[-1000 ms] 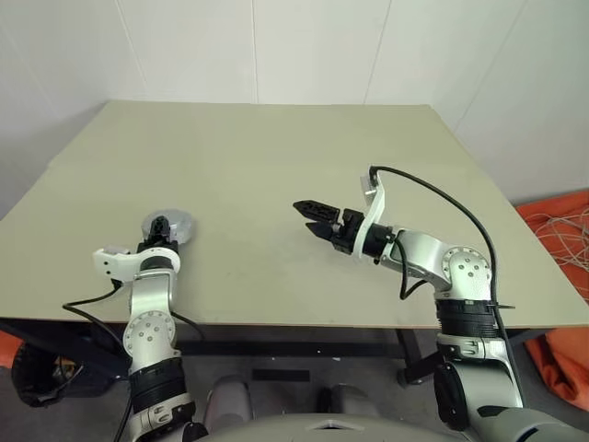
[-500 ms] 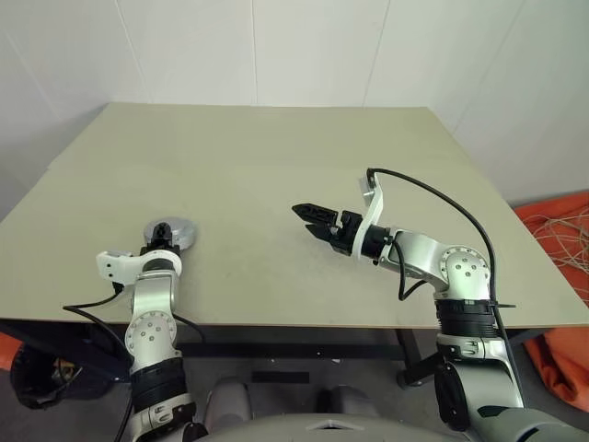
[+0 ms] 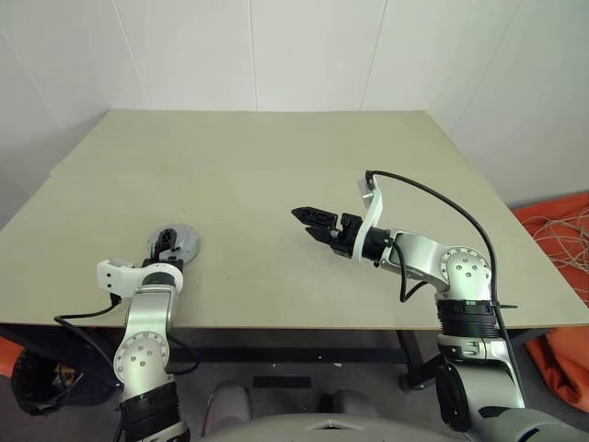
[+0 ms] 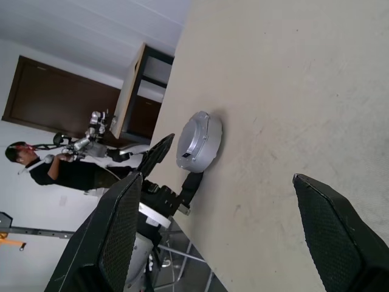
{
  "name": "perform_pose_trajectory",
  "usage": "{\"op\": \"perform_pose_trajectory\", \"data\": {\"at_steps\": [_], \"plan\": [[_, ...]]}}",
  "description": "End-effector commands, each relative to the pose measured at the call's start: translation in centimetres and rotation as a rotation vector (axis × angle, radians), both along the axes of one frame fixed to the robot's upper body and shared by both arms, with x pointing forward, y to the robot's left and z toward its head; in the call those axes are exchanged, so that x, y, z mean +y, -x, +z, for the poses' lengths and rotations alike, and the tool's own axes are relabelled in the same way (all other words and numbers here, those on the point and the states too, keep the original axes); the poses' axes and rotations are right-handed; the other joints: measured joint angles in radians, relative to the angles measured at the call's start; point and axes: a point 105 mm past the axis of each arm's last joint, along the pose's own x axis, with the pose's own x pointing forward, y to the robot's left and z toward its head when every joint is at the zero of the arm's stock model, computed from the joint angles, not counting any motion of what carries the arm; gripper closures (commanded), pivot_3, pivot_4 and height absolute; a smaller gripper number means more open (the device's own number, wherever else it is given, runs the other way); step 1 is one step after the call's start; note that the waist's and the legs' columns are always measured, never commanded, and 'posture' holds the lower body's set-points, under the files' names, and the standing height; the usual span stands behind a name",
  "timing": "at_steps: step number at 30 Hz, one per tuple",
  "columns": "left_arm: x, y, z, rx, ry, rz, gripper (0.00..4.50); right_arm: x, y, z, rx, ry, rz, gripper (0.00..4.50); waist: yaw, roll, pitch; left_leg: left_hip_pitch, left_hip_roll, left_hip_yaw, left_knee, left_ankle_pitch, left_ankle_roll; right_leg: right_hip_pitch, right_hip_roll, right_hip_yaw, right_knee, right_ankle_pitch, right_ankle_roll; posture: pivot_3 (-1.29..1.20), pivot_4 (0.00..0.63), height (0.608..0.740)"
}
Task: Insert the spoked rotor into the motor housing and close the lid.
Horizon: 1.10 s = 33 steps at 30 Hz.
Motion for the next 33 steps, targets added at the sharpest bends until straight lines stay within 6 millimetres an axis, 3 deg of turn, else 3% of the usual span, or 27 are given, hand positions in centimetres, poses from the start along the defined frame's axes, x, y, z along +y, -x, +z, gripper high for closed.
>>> {"op": "perform_pose_trajectory", "data": {"at_steps": [1,6,11,15,21,26,33], "plan": [[-0.8,2.8,-3.8,0.199,0.052,-0.044,0.02,0.0,0.0,1.4,-0.052,-0.018,0.015,0.0,0.0,0.003,-0.004,0.0,0.0,0.0,0.0,0.0,0.0,0.0,0.0,0.0,0.0,0.0,0.0,0.0,0.0,0.74],[-1.0,5.1,-3.8,0.218,0.018,-0.181,0.02,0.2,0.1,1.3,-0.053,-0.017,0.029,0.0,-0.009,0.01,-0.016,0.001,-0.001,0.001,0.0,-0.003,0.004,0.0,0.0,0.0,-0.002,-0.003,0.0,0.0,0.0,0.74],[-4.0,3.7,1.5,-0.103,-0.266,-0.573,0.02,0.3,0.5,1.6,-0.133,0.025,0.05,0.0,-0.009,0.008,-0.015,0.0,0.0,0.001,0.0,-0.003,0.005,-0.003,0.0,-0.001,-0.003,-0.004,0.001,0.0,0.0,0.74],[-5.9,3.4,3.3,-0.271,-0.398,-0.719,0.02,0.4,1.2,1.5,-0.246,0.085,0.065,0.0,0.004,0.001,-0.01,-0.002,0.0,0.001,0.0,-0.003,0.004,-0.003,0.0,0.0,-0.004,-0.004,0.001,0.0,0.0,0.74],[-6.3,2.6,4.2,-0.381,-0.657,-0.755,0.02,-1.0,1.0,1.4,-0.582,0.252,-0.048,0.0,0.004,-0.002,-0.009,0.0,0.0,0.001,0.0,-0.003,0.004,-0.002,0.0,0.0,-0.005,-0.004,0.001,0.0,0.0,0.74],[-5.5,1.4,4.6,-0.411,-0.911,-0.663,0.02,-3.2,0.0,0.1,-0.845,0.479,-0.201,0.0,0.001,-0.002,-0.008,0.0,0.001,0.001,-0.001,-0.003,0.004,-0.002,0.0,0.0,-0.006,-0.004,0.001,0.0,0.0,0.74],[-3.5,0.2,3.4,-0.329,-1.217,-0.495,0.02,-6.0,-0.7,-1.8,-0.915,0.664,-0.37,0.0,-0.005,-0.002,-0.007,0.0,0.001,0.001,-0.001,-0.005,0.009,-0.002,0.0,0.0,-0.007,-0.004,0.0,0.0,0.0,0.74]]}}
